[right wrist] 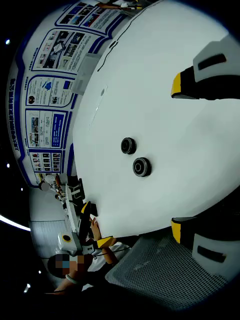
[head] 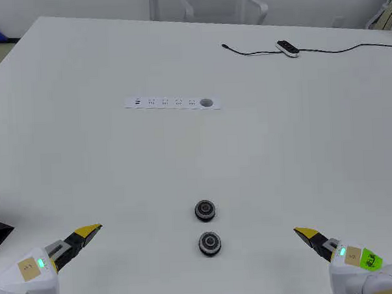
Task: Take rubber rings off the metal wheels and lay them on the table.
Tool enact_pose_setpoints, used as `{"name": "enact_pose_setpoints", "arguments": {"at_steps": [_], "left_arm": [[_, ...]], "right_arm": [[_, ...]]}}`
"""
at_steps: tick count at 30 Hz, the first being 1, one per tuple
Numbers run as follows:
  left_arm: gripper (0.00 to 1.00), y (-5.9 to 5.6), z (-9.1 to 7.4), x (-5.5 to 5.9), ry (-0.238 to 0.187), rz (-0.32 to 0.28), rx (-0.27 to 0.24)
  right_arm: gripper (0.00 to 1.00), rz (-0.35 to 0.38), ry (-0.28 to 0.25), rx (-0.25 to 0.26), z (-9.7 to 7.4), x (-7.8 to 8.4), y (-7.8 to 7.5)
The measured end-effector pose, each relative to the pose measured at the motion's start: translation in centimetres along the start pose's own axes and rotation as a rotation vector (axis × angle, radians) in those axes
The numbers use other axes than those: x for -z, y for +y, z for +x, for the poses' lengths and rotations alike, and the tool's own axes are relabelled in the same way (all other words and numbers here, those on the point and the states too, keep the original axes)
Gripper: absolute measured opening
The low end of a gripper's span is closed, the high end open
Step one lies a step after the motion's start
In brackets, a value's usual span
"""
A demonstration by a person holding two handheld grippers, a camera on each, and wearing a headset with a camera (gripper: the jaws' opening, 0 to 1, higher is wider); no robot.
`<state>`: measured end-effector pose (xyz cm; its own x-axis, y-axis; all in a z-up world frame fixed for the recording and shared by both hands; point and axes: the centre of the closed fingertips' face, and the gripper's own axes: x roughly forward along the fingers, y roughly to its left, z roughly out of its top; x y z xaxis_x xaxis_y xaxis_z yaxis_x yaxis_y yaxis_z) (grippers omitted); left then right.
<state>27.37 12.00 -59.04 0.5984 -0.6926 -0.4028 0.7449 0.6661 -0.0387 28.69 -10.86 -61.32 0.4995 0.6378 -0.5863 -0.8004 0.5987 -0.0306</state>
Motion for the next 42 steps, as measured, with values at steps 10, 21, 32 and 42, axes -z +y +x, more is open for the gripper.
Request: {"name": "enact_pose_setpoints", "arguments": {"at_steps": [10,21,32,42], "left_arm": [[1.00,-0.3,0.1,0.3,0.012,-0.004,0.007],[1.00,-0.3,0.2,0.4,0.019,-0.013,0.002],[0.99,0.1,0.1,0.9,0.029,-0.021,0.000],[0.96,0.2,0.4,1.0,0.036,-0.021,0.006]], "right_arm": [[0.99,-0.007,-0.008,0.005,0.1,-0.4,-0.5],[0.99,0.002,-0.014,0.004,0.1,-0.4,-0.8],[0.99,0.014,-0.015,-0.016,0.6,-0.7,-0.3],[0.99,0.025,-0.008,-0.037,1.1,-0.7,0.1]]}}
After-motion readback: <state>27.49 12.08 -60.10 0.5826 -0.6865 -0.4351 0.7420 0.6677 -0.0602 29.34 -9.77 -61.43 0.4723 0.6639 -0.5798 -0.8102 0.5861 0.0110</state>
